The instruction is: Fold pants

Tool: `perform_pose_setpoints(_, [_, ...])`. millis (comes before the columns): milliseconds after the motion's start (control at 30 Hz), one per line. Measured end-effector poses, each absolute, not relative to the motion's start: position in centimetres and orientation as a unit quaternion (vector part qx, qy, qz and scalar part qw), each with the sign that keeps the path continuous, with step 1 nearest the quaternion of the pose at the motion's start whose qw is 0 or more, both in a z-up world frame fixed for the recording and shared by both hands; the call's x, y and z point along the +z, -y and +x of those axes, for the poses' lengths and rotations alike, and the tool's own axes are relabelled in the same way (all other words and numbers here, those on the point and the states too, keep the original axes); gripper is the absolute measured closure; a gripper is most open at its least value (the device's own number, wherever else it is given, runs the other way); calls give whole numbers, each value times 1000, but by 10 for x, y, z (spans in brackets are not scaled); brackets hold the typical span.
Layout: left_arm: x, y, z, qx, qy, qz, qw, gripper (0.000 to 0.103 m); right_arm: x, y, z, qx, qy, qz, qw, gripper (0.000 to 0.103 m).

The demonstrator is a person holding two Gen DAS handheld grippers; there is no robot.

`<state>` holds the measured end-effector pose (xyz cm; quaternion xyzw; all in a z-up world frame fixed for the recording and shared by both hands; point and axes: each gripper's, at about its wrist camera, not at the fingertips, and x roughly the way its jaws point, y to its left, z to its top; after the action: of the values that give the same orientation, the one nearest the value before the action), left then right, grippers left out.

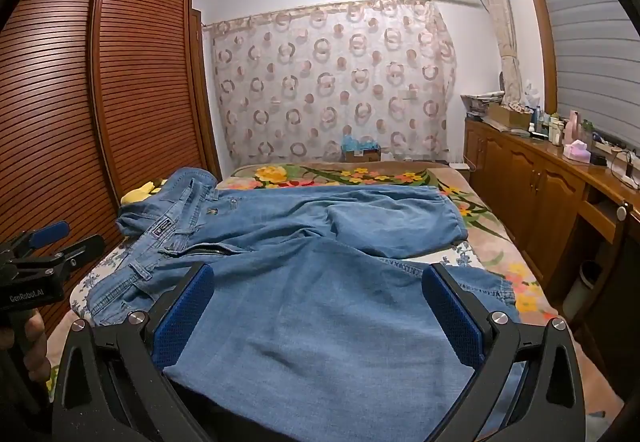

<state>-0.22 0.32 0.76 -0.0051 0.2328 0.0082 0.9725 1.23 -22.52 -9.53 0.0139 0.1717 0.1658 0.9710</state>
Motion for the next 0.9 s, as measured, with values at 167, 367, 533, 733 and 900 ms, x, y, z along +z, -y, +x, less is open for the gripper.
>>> perform_pose_setpoints(167, [9,-4,-1,9,-232,-4,973,0,-95,225,12,165,-170,13,971,0])
perform_pose_setpoints(367, [9,-4,-2,9,-232,-3,973,0,-95,226,11,166,-169,12,971,0])
perform_pose_setpoints(533, [9,-3,-2,9,-231,-3,973,0,-95,226,11,166,-169,12,971,0])
perform_pose_setpoints(733, [10,-3,-2,10,-231,-2,973,0,-94,225,11,165,-168,11,972,0])
perform_pose_setpoints(900, [9,-3,-2,10,-230,-2,973,0,-94,225,10,163,-166,11,973,0])
